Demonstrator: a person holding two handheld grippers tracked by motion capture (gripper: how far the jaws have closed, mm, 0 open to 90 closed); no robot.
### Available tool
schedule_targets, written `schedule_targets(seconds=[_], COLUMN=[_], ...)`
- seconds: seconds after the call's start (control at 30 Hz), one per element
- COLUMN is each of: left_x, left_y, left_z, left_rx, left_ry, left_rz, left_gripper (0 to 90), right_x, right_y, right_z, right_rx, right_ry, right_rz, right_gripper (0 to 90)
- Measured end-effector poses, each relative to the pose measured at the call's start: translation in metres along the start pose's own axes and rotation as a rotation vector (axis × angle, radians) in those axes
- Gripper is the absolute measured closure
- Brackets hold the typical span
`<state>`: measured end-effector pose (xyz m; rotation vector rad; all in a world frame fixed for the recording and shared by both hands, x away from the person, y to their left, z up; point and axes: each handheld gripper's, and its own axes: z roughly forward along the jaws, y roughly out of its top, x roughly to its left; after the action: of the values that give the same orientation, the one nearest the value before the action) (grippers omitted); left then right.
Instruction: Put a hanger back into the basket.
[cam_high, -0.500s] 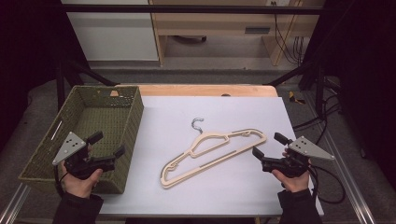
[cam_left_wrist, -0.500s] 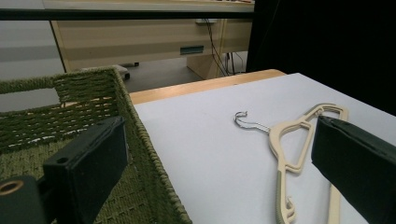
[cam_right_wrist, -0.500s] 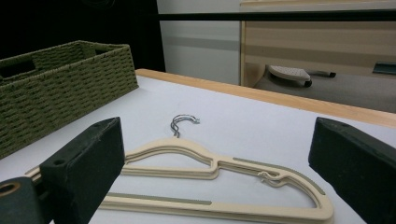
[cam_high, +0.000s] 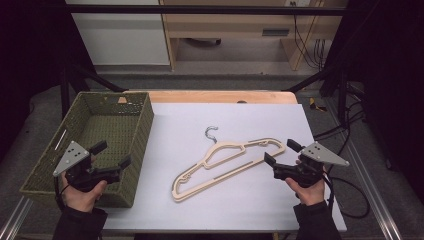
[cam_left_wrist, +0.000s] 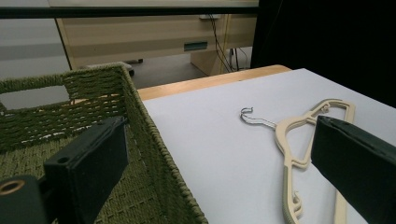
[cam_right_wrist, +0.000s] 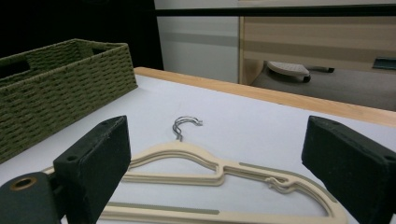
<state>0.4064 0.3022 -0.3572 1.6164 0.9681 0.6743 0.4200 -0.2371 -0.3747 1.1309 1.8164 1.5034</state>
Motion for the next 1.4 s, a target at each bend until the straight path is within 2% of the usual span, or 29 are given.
schedule_targets(seconds=[0.2,0.3,0.37,0.5,0.6,0.63,0.67,0.77,0.83,0.9,0.97,1.0,1.13,1.17,1.3,1.33,1.37,1.4], left_x=[0.003,0.005,0.005,0.008,0.009,0.011,0.011,0.013,0.013,0.014,0.015,0.016,0.017,0.017,0.017,0.017,0.017,0.017], left_y=[0.000,-0.001,-0.001,-0.002,-0.002,-0.002,-0.002,-0.003,-0.003,-0.003,-0.003,-0.003,-0.004,-0.004,-0.004,-0.004,-0.003,-0.003], left_z=[-0.002,-0.001,-0.001,-0.002,-0.003,-0.003,-0.003,-0.003,-0.003,-0.002,-0.003,-0.003,-0.003,-0.003,-0.003,-0.003,-0.003,-0.003], left_rx=[-0.003,-0.001,0.002,-0.002,-0.002,-0.002,-0.002,-0.002,-0.001,0.000,0.001,0.000,0.001,0.002,0.001,0.001,0.002,0.002], left_ry=[0.010,0.014,0.015,0.021,0.024,0.027,0.027,0.032,0.034,0.036,0.034,0.036,0.038,0.040,0.040,0.040,0.040,0.040], left_rz=[-0.006,-0.010,-0.009,-0.008,-0.012,-0.013,-0.013,-0.012,-0.014,-0.014,-0.014,-0.014,-0.017,-0.017,-0.016,-0.016,-0.015,-0.015], left_gripper=[4.1,4.1,4.1,4.1,4.1,4.1,4.1,4.1,4.1,4.2,4.1,4.1,4.1,4.2,4.2,4.2,4.2,4.2], right_x=[0.008,0.013,0.014,0.023,0.027,0.031,0.031,0.037,0.039,0.043,0.044,0.046,0.049,0.052,0.054,0.054,0.052,0.052], right_y=[0.009,0.017,0.018,0.027,0.029,0.030,0.030,0.030,0.030,0.029,0.029,0.028,0.026,0.024,0.016,0.016,0.011,0.010], right_z=[0.016,0.033,0.037,0.068,0.078,0.092,0.092,0.112,0.116,0.133,0.137,0.149,0.162,0.173,0.192,0.192,0.200,0.202], right_rx=[0.015,0.021,0.026,0.057,0.068,0.082,0.082,0.105,0.111,0.137,0.140,0.158,0.184,0.205,0.252,0.252,0.278,0.284], right_ry=[0.016,0.027,0.026,0.040,0.044,0.053,0.053,0.073,0.074,0.079,0.077,0.076,0.076,0.081,0.061,0.061,0.050,0.051], right_rz=[-0.004,-0.003,0.001,-0.006,-0.008,-0.013,-0.013,-0.029,-0.033,-0.047,-0.046,-0.049,-0.053,-0.068,-0.075,-0.075,-0.064,-0.060], right_gripper=[10.4,13.2,13.8,15.6,16.1,16.2,16.2,17.7,18.0,19.6,20.2,22.5,25.4,27.2,31.0,31.0,35.4,37.4])
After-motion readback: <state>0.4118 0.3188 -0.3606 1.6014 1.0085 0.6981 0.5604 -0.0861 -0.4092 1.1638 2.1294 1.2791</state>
